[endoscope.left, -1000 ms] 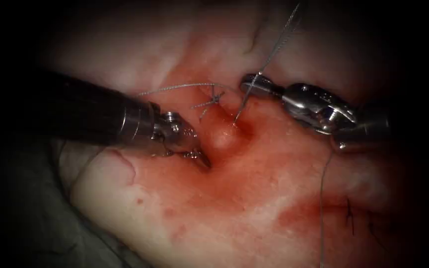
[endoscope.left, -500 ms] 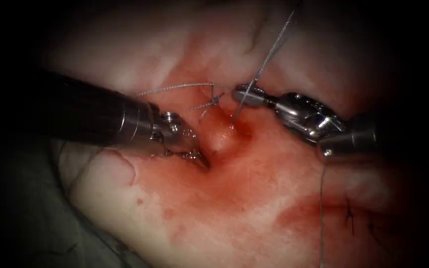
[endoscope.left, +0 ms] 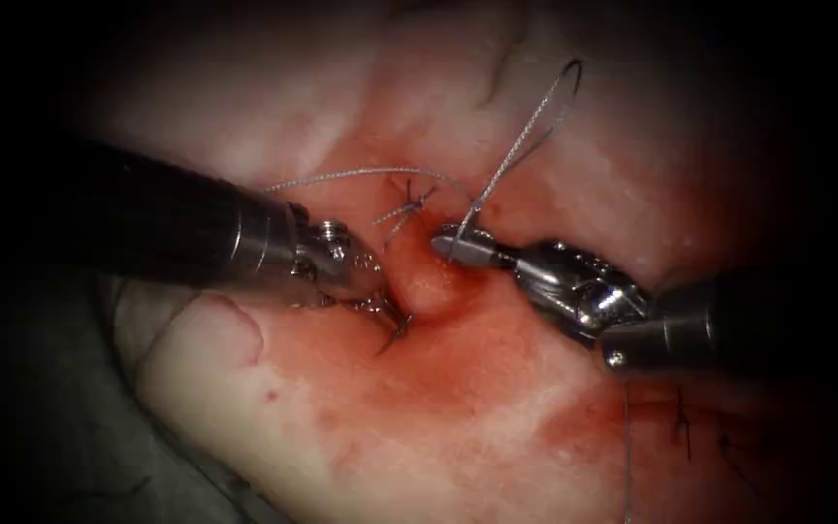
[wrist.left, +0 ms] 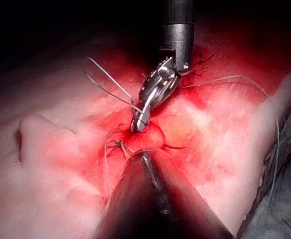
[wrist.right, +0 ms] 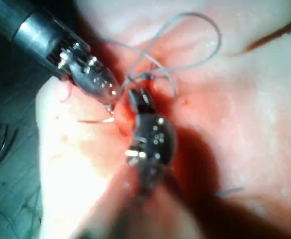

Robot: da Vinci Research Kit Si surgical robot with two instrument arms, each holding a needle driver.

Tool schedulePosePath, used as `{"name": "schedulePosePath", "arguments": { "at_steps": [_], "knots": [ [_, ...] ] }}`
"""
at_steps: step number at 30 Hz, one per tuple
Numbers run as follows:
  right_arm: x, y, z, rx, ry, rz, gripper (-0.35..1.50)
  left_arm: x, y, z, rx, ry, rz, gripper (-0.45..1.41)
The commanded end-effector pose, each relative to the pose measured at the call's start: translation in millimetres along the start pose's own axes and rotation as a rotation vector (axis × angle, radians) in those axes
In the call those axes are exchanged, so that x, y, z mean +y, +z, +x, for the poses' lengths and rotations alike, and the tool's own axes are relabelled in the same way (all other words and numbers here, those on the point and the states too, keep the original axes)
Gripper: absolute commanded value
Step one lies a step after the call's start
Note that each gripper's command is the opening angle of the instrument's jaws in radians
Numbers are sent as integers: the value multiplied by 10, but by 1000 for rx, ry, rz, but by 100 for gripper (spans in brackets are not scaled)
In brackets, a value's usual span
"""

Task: Wound Closure

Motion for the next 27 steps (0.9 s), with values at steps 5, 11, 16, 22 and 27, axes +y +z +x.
{"name": "schedulePosePath", "arguments": {
  "at_steps": [5,11,16,22,27],
  "knots": [
    [13,1,6,30,-14,-33,47,1,3,4,13,-8,11,-45],
    [29,-16,19,40,-113,-66,106,1,-18,16,99,143,41,-45],
    [40,-34,28,-5,-217,-88,106,7,-30,24,163,265,63,-18],
    [46,-43,39,-14,-272,-88,106,10,-31,29,267,469,79,-10],
    [47,-45,40,-21,-308,-85,103,8,-37,32,297,595,93,-10]
  ]
}}
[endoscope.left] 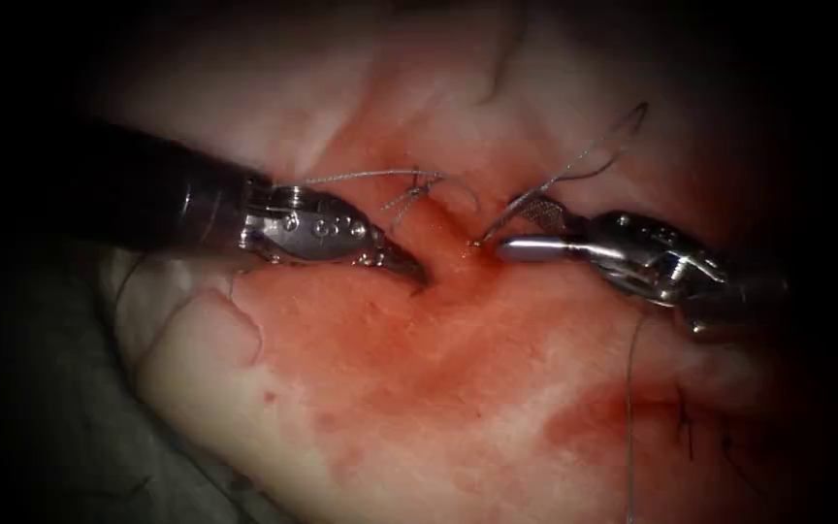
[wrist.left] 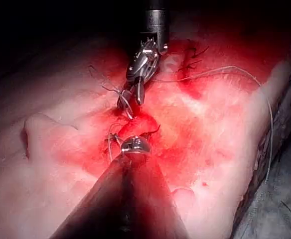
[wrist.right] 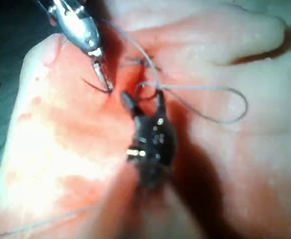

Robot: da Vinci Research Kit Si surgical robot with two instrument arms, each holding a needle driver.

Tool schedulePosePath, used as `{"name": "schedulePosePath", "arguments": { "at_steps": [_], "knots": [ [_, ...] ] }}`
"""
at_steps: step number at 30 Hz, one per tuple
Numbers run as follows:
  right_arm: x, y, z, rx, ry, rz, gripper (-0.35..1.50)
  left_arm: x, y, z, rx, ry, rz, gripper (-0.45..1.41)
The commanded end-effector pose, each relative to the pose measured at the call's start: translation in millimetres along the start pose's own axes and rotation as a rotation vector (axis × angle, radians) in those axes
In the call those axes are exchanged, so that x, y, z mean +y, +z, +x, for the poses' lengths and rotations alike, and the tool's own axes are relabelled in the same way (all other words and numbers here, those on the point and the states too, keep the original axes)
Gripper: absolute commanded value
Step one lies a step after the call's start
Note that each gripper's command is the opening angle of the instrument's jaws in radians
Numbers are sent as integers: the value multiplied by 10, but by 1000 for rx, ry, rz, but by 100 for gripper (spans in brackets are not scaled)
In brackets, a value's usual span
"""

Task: Wound Closure

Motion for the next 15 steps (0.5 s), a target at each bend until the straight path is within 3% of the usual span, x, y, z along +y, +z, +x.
{"name": "schedulePosePath", "arguments": {
  "at_steps": [1,4,11,15],
  "knots": [
    [-1,6,-9,-4,-1,2,101,0,5,-1,2,30,-3,-11],
    [-1,6,-11,-4,-2,2,100,2,7,-1,5,36,-15,-11],
    [0,6,-14,-4,-5,3,100,9,14,-2,18,38,-54,14],
    [2,3,-16,-5,-8,5,100,14,9,-3,23,41,-68,17]
  ]
}}
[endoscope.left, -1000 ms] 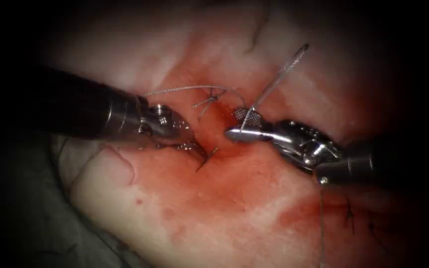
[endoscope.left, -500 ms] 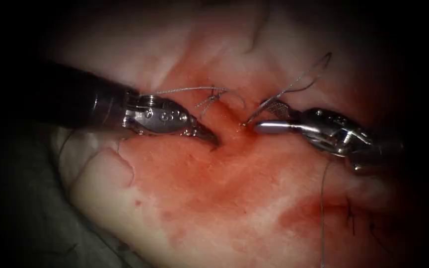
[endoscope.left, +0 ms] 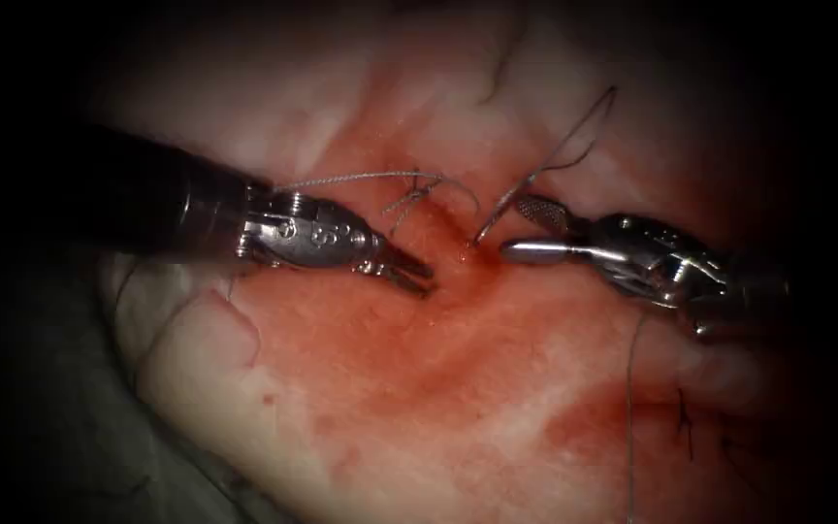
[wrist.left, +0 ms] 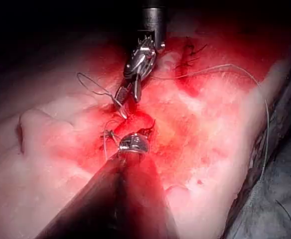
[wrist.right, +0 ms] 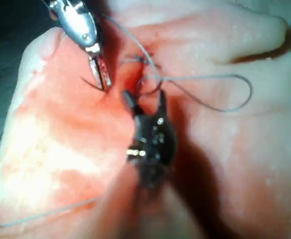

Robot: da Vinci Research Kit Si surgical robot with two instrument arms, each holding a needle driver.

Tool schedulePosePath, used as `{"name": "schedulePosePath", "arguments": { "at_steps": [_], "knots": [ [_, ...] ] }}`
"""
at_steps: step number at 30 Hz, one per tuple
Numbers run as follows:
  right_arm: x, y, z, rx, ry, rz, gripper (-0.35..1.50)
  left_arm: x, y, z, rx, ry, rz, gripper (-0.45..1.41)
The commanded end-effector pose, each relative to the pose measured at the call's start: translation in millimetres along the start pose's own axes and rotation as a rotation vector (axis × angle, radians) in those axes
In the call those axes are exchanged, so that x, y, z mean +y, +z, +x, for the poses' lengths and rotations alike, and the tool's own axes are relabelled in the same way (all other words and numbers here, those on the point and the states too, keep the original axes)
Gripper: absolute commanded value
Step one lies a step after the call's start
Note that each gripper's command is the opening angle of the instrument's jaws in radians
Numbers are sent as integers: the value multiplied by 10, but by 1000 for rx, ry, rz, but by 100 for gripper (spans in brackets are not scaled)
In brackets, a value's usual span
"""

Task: Wound Closure

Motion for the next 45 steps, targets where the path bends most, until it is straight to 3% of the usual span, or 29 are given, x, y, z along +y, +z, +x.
{"name": "schedulePosePath", "arguments": {
  "at_steps": [1,13,18,22,27,33,45],
  "knots": [
    [-2,4,-9,-2,1,4,100,3,5,-2,4,1,-3,19],
    [-2,3,-11,-5,-1,5,100,2,11,3,-7,-4,-5,32],
    [-1,3,-13,-5,-3,5,100,0,13,6,-6,-8,-3,52],
    [-2,4,-15,-5,-4,4,100,1,15,9,-5,-10,-11,52],
    [-2,5,-16,-4,-11,3,100,-3,22,12,-7,-14,-4,37],
    [-3,5,-17,-5,-5,4,100,-1,23,9,-6,-40,-9,-45],
    [-5,5,-18,-6,0,8,95,15,-8,32,20,-119,-29,-45]
  ]
}}
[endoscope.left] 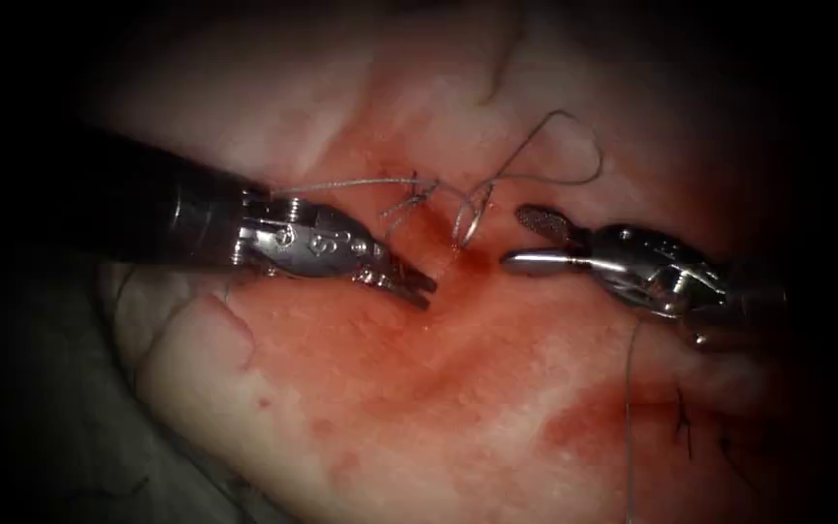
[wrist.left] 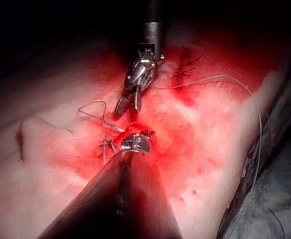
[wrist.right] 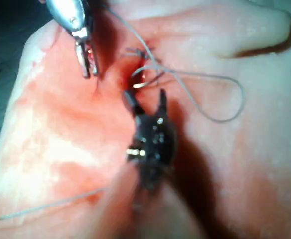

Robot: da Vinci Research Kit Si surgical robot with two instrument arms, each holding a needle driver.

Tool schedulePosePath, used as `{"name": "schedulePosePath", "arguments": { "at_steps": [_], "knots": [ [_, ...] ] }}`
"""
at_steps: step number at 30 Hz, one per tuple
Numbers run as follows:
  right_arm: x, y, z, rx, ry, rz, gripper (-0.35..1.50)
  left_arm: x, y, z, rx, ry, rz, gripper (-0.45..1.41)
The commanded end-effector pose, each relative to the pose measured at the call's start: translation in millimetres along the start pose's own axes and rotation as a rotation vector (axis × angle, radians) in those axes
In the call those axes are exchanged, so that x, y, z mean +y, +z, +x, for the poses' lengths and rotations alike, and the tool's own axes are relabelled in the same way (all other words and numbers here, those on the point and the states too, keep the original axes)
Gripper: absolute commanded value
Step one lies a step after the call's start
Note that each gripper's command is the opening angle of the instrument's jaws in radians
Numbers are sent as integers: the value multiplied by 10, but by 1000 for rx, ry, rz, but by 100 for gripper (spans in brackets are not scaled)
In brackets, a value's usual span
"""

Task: Wound Closure

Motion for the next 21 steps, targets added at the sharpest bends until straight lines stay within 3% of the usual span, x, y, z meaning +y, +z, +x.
{"name": "schedulePosePath", "arguments": {
  "at_steps": [1,10,21],
  "knots": [
    [-3,6,-8,-1,1,3,95,5,5,3,5,-10,-9,-45],
    [-4,6,-8,-2,13,5,95,55,4,30,48,-78,-163,-45],
    [-8,6,-9,-2,26,6,95,91,-18,21,0,-252,-269,-45]
  ]
}}
